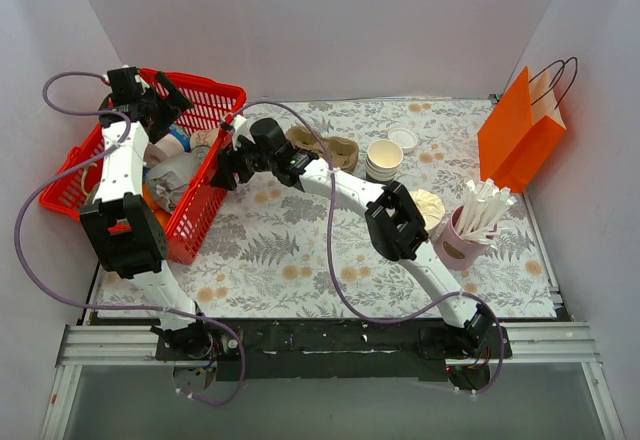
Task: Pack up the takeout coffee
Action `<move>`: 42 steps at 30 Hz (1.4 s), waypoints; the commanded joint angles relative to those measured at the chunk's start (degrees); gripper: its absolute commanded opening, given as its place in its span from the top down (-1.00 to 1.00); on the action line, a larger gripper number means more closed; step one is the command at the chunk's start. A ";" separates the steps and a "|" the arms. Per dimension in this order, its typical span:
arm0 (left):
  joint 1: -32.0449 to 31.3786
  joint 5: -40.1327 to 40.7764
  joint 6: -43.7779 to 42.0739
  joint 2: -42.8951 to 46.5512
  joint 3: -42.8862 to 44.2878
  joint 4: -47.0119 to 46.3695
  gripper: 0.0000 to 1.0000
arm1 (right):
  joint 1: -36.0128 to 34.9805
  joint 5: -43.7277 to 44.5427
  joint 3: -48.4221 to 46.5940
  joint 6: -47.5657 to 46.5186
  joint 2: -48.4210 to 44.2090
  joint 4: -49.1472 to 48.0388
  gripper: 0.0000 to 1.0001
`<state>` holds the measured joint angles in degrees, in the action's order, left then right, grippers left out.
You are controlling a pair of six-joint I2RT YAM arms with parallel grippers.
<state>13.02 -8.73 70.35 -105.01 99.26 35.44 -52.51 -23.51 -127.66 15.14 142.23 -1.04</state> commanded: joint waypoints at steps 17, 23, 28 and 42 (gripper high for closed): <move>-16.61 -22.21 -0.13 43.75 -33.24 -7.84 -0.96 | 5.22 13.39 44.92 -3.18 -45.96 4.11 -0.78; -20.31 -18.42 2.16 42.35 -40.72 -12.84 -0.96 | 6.28 24.90 58.99 -4.15 -62.04 4.39 -0.93; -21.80 -21.15 4.01 39.18 -44.24 -16.80 -0.96 | 9.97 27.90 66.74 -3.71 -69.01 8.14 -0.96; -28.21 -11.32 6.21 39.97 -48.29 -17.42 -0.96 | 29.12 31.59 60.08 1.12 -67.45 23.26 -0.95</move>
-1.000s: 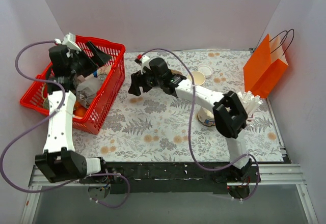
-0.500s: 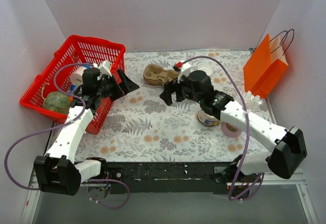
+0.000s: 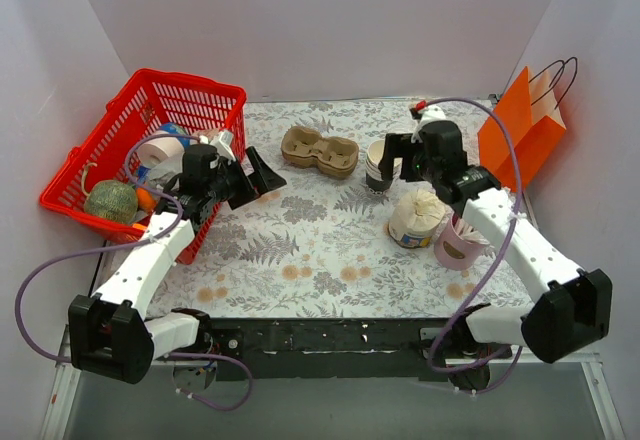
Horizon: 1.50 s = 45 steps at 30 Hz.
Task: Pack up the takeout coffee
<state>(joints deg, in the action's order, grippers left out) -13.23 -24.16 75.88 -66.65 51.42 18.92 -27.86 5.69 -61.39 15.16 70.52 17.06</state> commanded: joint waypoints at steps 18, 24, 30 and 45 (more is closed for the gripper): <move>-9.44 9.57 -0.90 -1.72 4.92 0.51 -0.96 | 11.68 -5.17 -20.88 -1.36 23.43 9.84 -0.23; -10.14 10.19 -1.61 -2.95 5.62 0.59 -0.96 | 11.68 -4.55 -22.90 -1.45 25.01 11.86 -0.08; -10.32 10.27 -2.05 -3.48 5.80 0.33 -0.96 | 11.60 -7.53 -22.90 -1.71 25.10 12.30 0.35; -10.32 7.92 -1.87 -2.25 5.36 -0.72 -0.96 | 11.68 -12.90 -26.94 -0.04 24.75 15.55 0.97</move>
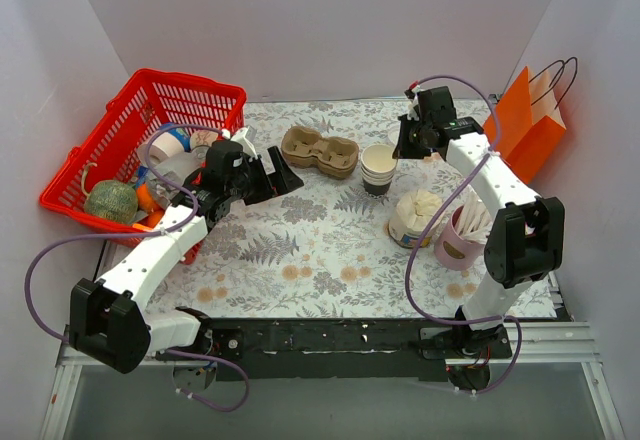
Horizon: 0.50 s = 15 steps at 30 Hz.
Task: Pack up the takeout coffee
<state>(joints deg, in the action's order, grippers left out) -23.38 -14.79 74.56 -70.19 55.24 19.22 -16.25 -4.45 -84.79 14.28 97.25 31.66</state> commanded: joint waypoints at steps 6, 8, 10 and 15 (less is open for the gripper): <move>-1.23 -5.69 1.72 -2.83 2.41 -5.77 -0.96 | -0.01 -6.97 -2.92 1.54 -3.65 0.86 0.97; -2.46 -7.01 2.60 -4.59 3.20 -7.70 -0.96 | 0.08 -8.82 -2.31 1.80 -3.91 0.51 0.97; -3.60 -6.66 3.13 -7.57 4.43 -9.37 -0.97 | -0.01 -11.27 -2.04 1.89 -4.00 0.33 0.97; -6.33 -5.52 6.90 -14.70 6.98 -11.92 -0.96 | -0.10 -16.64 0.23 2.41 -4.18 -0.72 0.97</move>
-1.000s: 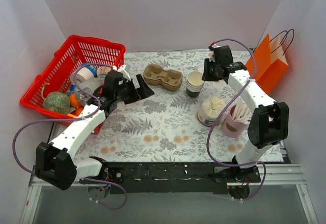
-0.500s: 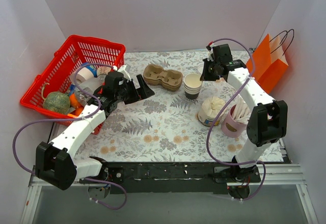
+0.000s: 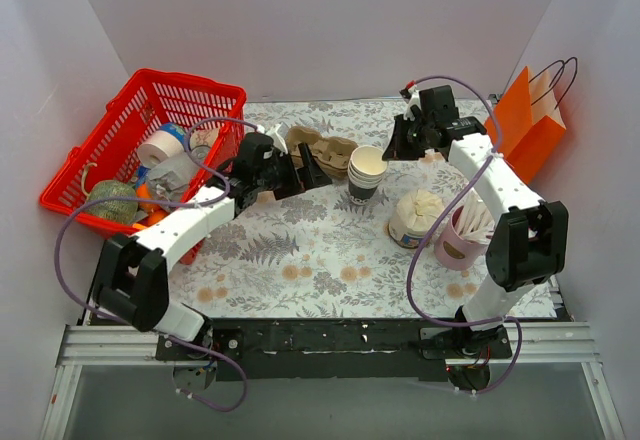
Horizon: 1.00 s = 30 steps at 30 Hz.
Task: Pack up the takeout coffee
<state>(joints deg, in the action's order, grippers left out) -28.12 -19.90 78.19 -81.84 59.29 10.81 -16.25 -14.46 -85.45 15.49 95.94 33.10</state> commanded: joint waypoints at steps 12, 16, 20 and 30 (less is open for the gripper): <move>-2.20 -1.10 13.12 -8.94 1.80 -14.41 -0.96 | -0.97 -9.45 3.27 1.12 -4.18 -4.27 0.97; -2.29 -1.28 13.30 -9.91 2.06 -14.67 -0.96 | -1.41 -10.06 3.45 1.13 -4.36 -4.45 0.97; -2.47 -1.19 13.21 -11.14 2.32 -14.68 -0.96 | -1.94 -11.55 4.06 1.56 -4.80 -5.59 0.97; -3.08 1.09 11.54 -14.04 3.73 -11.16 -0.96 | -1.94 -17.00 6.26 4.11 -6.38 -9.63 0.97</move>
<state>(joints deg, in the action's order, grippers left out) -30.26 -20.51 91.09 -94.65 60.53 -2.00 -17.63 -23.59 -79.61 16.62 93.03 28.21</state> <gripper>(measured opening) 0.981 0.033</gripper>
